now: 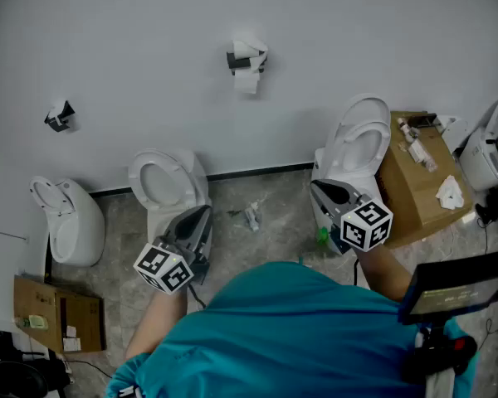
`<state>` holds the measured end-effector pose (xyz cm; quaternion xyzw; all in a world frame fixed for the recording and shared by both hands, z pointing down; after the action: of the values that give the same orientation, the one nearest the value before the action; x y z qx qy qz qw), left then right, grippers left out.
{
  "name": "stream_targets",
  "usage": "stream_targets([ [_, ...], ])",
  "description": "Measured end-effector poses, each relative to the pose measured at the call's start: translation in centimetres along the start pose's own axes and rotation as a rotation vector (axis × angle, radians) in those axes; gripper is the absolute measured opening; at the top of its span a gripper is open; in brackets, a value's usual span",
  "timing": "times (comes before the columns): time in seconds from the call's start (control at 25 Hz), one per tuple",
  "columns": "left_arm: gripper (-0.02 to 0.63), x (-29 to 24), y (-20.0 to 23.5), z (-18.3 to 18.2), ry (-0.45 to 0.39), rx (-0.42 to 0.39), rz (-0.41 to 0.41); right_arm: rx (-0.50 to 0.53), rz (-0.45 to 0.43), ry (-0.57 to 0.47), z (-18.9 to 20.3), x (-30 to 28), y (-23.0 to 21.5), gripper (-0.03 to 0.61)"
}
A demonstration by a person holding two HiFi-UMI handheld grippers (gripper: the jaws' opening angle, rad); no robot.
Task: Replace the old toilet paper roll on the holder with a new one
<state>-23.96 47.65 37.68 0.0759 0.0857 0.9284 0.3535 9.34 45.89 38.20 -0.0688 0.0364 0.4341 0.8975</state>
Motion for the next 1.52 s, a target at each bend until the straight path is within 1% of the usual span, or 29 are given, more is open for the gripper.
stream_targets([
  [0.24,0.009,-0.7,-0.1,-0.2,0.005,-0.007,0.006,0.007,-0.002,0.0,-0.2,-0.1,-0.4,0.001],
  [0.4,0.009,-1.5,-0.1,-0.3,0.023,-0.003,-0.006,0.015,0.008,0.008,-0.2,-0.3,-1.3,0.002],
  [0.6,0.009,-3.0,-0.2,-0.1,0.01,-0.007,-0.004,0.023,0.007,-0.007,-0.4,-0.1,-2.6,0.003],
  [0.72,0.008,-4.5,-1.0,-0.3,0.018,-0.011,-0.016,0.022,-0.005,-0.009,-0.6,0.3,-4.0,0.003],
  [0.92,0.009,-7.6,-2.4,0.5,0.005,-0.009,-0.012,0.036,-0.031,-0.005,-0.9,1.5,-6.8,0.003],
  [1.12,0.009,-11.6,-4.3,0.6,0.025,-0.001,-0.018,0.05,-0.059,0.008,-1.5,2.5,-10.4,0.003],
  [1.24,0.009,-13.3,-4.6,1.1,0.034,0.004,-0.007,0.041,-0.057,0.012,-1.1,2.6,-12.2,0.003],
  [1.36,0.009,-14.3,-3.6,1.3,0.048,0.006,-0.006,0.031,-0.059,0.019,-0.7,1.6,-13.2,0.003],
  [1.52,0.009,-15.8,-0.6,1.3,0.047,0.021,0.002,0.026,-0.06,0.028,-0.7,-1.0,-14.2,0.003],
])
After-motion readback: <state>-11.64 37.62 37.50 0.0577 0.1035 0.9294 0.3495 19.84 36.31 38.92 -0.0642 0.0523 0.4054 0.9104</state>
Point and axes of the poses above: the fingertips, and each gripper's own axes: x backward along the fingers, y to its left, z out of its underside, the point moved 7 cm from there along x, backward along the fingers, and after that the axes turned 1 degree about -y, right-handed, at the moved point
